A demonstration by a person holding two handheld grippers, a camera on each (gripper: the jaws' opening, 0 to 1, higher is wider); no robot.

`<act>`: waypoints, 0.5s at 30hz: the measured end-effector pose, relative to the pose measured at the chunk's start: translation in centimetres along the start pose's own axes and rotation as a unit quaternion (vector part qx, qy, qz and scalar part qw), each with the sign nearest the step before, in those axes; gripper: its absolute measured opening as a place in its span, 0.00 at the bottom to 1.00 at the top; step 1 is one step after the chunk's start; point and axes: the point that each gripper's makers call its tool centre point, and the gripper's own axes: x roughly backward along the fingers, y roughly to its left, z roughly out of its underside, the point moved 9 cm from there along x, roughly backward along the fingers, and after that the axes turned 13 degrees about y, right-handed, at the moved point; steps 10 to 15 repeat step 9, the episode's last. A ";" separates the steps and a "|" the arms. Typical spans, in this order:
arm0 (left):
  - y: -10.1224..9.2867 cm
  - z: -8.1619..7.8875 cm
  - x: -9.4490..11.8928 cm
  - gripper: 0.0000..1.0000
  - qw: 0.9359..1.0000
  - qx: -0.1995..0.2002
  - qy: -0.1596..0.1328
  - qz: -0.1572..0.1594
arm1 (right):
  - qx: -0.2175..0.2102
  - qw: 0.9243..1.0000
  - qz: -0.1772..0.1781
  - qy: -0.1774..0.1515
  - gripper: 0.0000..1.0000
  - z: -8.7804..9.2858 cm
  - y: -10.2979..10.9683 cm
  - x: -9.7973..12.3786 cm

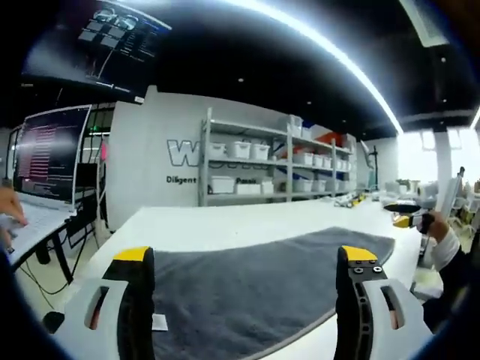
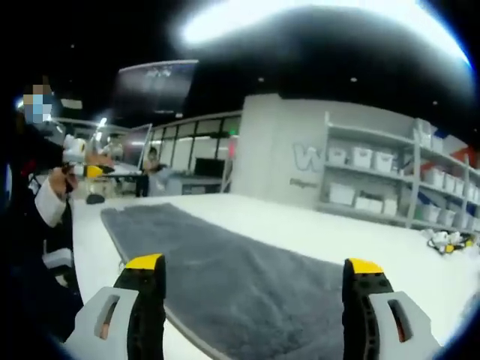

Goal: Open the folded towel by lifting each exposed corner and separating the folded layers until the towel lies flat within the target outline without major curled edges

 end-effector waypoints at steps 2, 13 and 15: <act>0.1 -0.1 0.0 1.00 1.000 0.003 -0.003 0.001 | -0.001 1.000 -0.001 -0.003 1.00 -0.1 0.0 0.1; -0.3 -0.5 0.4 0.99 1.000 0.009 -0.013 0.008 | 0.001 1.000 -0.002 0.001 1.00 0.0 0.0 0.2; -0.3 -0.5 0.4 0.99 1.000 0.009 -0.013 0.008 | 0.001 1.000 -0.002 0.001 1.00 0.0 0.0 0.2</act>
